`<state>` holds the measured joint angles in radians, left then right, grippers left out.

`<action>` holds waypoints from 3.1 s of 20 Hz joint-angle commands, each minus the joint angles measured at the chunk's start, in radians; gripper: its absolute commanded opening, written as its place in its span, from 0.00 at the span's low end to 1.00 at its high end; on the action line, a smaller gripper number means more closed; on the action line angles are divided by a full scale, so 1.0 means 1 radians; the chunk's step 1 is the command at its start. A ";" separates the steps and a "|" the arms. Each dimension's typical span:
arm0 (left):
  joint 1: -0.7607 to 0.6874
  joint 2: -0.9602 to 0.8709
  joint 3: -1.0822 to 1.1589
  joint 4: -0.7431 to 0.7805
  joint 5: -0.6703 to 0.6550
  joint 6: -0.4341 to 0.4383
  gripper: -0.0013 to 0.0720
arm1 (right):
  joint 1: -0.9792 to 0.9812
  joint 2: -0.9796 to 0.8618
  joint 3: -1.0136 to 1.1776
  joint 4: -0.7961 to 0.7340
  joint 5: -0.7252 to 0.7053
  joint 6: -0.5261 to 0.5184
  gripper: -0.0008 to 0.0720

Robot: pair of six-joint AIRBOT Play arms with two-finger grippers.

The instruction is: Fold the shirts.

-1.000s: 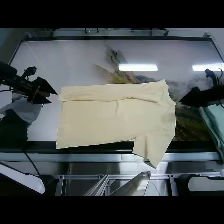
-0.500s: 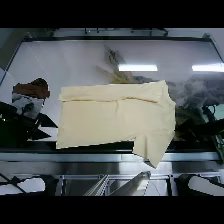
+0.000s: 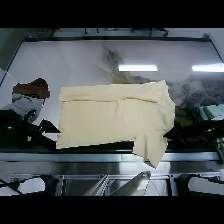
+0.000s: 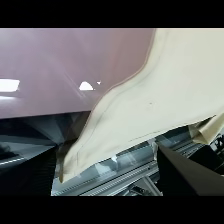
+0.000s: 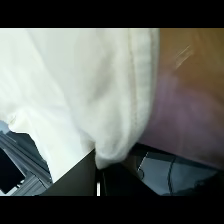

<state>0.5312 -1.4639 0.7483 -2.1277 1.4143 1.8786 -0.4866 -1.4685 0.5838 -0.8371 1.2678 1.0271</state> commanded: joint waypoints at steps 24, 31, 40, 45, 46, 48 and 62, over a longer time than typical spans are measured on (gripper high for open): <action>-0.194 0.000 0.111 0.072 0.019 -0.003 0.04 | -0.194 0.216 0.045 0.011 0.129 0.035 0.04; -0.195 0.034 0.219 0.058 0.105 -0.002 0.04 | -0.193 0.277 0.046 0.248 0.229 -0.028 0.04; -0.196 -0.072 0.568 -0.095 0.138 -0.023 0.04 | 0.026 0.154 0.181 0.571 -0.070 -0.139 0.04; -0.198 -0.293 0.810 -0.153 0.131 -0.050 0.05 | 0.113 -0.090 0.407 0.587 -0.187 -0.139 0.04; -0.201 -0.338 0.854 -0.152 0.130 -0.057 0.05 | 0.123 -0.137 0.448 0.591 -0.207 -0.139 0.04; -0.222 -0.436 0.945 -0.152 0.130 -0.066 0.05 | 0.137 -0.225 0.524 0.592 -0.237 -0.142 0.04; -0.297 -0.772 1.297 -0.152 0.180 -0.120 0.46 | 0.164 -0.370 0.587 0.561 -0.313 -0.194 0.29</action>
<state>0.2245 -2.2215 2.0258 -2.2787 1.5620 1.7676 -0.3237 -1.8339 1.1690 -0.2684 0.9535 0.8360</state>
